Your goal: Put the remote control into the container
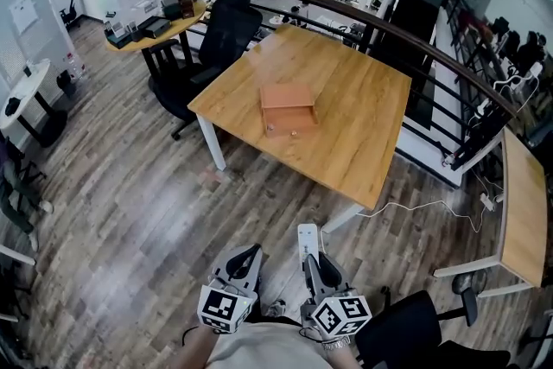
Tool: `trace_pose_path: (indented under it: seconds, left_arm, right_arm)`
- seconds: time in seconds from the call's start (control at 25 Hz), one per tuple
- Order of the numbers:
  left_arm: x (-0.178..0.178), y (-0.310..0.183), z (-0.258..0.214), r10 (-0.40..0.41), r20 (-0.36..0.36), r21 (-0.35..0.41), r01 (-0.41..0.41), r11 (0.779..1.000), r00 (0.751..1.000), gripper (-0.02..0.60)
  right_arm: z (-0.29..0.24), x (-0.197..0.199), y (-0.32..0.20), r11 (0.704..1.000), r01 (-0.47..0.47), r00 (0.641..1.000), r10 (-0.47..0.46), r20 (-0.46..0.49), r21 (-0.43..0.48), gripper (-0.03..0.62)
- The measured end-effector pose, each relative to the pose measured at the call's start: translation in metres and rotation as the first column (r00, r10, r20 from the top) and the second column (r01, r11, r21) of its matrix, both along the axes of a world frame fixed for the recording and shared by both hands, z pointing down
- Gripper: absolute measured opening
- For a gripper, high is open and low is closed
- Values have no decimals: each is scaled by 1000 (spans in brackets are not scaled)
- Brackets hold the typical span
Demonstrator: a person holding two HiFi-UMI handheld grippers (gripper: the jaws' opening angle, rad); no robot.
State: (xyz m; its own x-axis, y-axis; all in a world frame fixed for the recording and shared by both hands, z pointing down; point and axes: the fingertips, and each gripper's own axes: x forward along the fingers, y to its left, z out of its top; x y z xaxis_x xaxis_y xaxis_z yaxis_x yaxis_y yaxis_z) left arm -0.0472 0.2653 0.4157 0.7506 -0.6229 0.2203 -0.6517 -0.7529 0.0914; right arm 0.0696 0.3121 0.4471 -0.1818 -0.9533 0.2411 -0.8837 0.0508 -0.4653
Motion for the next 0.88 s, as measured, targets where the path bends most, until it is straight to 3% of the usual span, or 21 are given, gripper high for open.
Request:
trace_pose_path:
  seconds: [0.2,0.48,0.68,0.88]
  left_arm:
    - [27,-64,18,44,-6,-33,-44,998,999,11]
    - [61,-173,21,122,-36,-56,-124,991,992,11]
    - [66,-249,10,161,-50,-32,-163,986,986,11]
    - [46,-322,13,165,-46,-36,-167,985,985,11]
  right_arm:
    - [20,17,-48,998,-23,1000,23,-14,-52,102]
    - [22,35,-154,994,-54,998,50,-44,-91,101]
    - [13,32,-230,994,-64,996,58,-68,-87,101]
    - [4,16,-301,995,-64,994,57,-89,-76,101]
